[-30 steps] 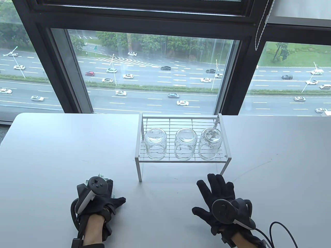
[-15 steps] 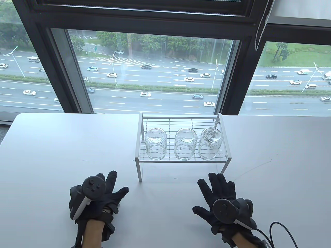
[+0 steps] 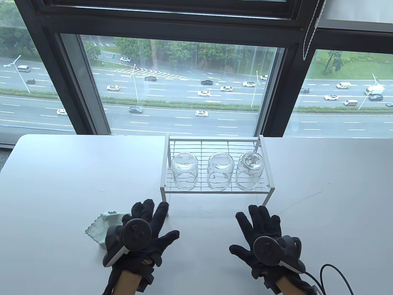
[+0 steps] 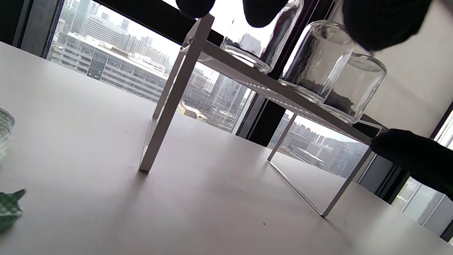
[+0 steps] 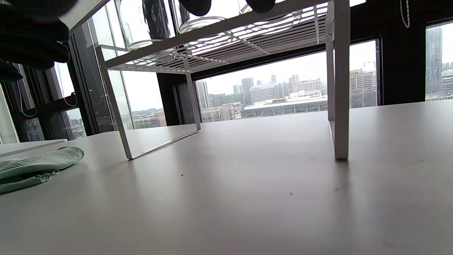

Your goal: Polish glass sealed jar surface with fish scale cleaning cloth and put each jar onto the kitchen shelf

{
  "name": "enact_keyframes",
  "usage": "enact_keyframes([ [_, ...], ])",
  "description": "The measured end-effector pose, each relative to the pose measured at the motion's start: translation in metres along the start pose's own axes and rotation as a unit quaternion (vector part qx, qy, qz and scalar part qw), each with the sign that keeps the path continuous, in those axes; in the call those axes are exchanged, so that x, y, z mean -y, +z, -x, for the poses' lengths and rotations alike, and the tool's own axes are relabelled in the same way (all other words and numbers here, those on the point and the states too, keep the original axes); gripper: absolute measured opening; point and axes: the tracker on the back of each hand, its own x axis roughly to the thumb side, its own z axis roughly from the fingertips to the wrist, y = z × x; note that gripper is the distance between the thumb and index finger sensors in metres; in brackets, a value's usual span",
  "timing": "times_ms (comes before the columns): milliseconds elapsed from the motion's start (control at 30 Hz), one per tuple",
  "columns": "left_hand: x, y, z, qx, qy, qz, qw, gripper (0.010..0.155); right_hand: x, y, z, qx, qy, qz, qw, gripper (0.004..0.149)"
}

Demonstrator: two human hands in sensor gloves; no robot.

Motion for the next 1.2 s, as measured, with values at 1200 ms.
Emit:
enact_keyframes([
  [1200,0.059,-0.013,-0.033,0.09,-0.023,0.038,0.995,0.09,-0.003,0.0,0.003,0.003,0.025,-0.008,1.0,0.09],
])
